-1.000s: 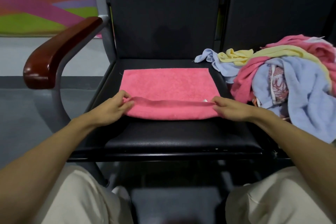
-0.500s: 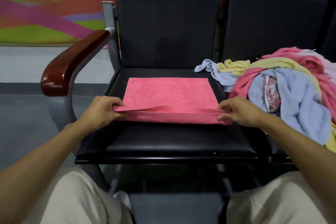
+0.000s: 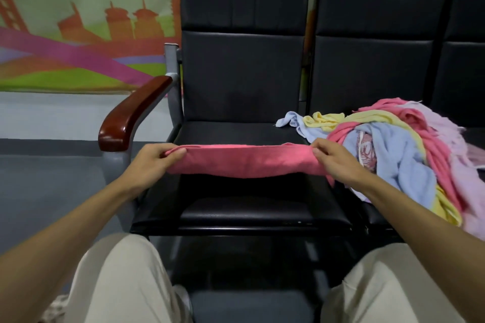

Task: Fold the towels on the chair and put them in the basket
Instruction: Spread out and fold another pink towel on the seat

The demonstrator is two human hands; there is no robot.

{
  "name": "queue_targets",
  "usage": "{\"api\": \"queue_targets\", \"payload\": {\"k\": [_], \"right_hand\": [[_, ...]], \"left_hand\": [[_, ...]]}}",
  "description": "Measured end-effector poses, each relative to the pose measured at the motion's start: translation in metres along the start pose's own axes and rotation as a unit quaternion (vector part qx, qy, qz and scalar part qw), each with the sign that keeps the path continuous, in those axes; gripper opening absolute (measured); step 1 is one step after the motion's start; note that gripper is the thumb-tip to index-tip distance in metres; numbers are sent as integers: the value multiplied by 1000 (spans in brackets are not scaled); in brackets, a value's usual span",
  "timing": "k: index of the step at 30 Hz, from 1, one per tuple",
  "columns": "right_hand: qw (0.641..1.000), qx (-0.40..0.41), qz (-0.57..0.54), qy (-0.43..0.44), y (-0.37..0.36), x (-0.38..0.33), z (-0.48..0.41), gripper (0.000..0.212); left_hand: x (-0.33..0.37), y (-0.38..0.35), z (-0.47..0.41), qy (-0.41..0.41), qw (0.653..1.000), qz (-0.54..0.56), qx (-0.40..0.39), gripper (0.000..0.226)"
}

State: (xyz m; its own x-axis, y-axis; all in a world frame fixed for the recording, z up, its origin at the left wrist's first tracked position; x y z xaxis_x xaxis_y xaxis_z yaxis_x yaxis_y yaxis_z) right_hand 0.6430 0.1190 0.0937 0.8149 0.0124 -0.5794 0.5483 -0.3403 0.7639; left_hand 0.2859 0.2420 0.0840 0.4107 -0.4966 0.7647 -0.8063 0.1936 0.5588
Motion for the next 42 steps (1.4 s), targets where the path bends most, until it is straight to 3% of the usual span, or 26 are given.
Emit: {"api": "queue_targets", "payload": {"k": [4, 6, 18, 23, 27, 30, 32, 34, 36, 39, 42], "right_hand": [[990, -121, 69, -5, -17, 10, 3, 18], [985, -145, 97, 7, -25, 19, -3, 18], [985, -107, 132, -10, -53, 67, -107, 14], [978, -125, 161, -33, -93, 103, -121, 12], [979, -76, 189, -1, -102, 107, -121, 11], [977, -45, 209, -7, -96, 102, -121, 21], [976, -32, 217, -12, -95, 98, -118, 23], [976, -34, 213, -13, -95, 94, -114, 23], [979, -31, 200, -16, -93, 90, -109, 22], [982, -22, 187, -20, -86, 87, -99, 19], [984, -15, 176, -19, -77, 88, -86, 18]], "left_hand": [[-29, -14, 0, 84, 994, -34, -54, 24], [-45, -25, -4, 97, 991, -74, -58, 21], [-89, -48, -98, 139, 985, -76, 70, 10], [-121, -78, -114, 130, 973, -191, 27, 19], [-127, -73, -116, 120, 964, -239, 1, 39], [-134, -67, -112, 191, 933, -303, -48, 49], [-135, -65, -103, 264, 879, -376, -127, 70], [-129, -65, -95, 297, 846, -397, -197, 72], [-116, -66, -89, 302, 844, -384, -220, 53], [-108, -67, -85, 320, 879, -306, -177, 34], [-101, -69, -77, 399, 910, -56, -102, 25]]}}
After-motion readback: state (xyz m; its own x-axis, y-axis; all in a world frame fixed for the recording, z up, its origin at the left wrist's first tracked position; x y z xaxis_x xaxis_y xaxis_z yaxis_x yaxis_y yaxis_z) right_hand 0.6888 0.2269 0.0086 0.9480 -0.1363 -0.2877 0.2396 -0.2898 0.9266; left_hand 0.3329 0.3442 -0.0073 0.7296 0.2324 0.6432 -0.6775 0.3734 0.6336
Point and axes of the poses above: each hand's wrist, its own z-axis away from the middle knuckle, its own y-axis out of the back of the hand, x = y × z, the point moved 5 cm from there along -z, towards the middle knuckle, and after that the axes turned 1 degree about y, right-handed, at the moved point
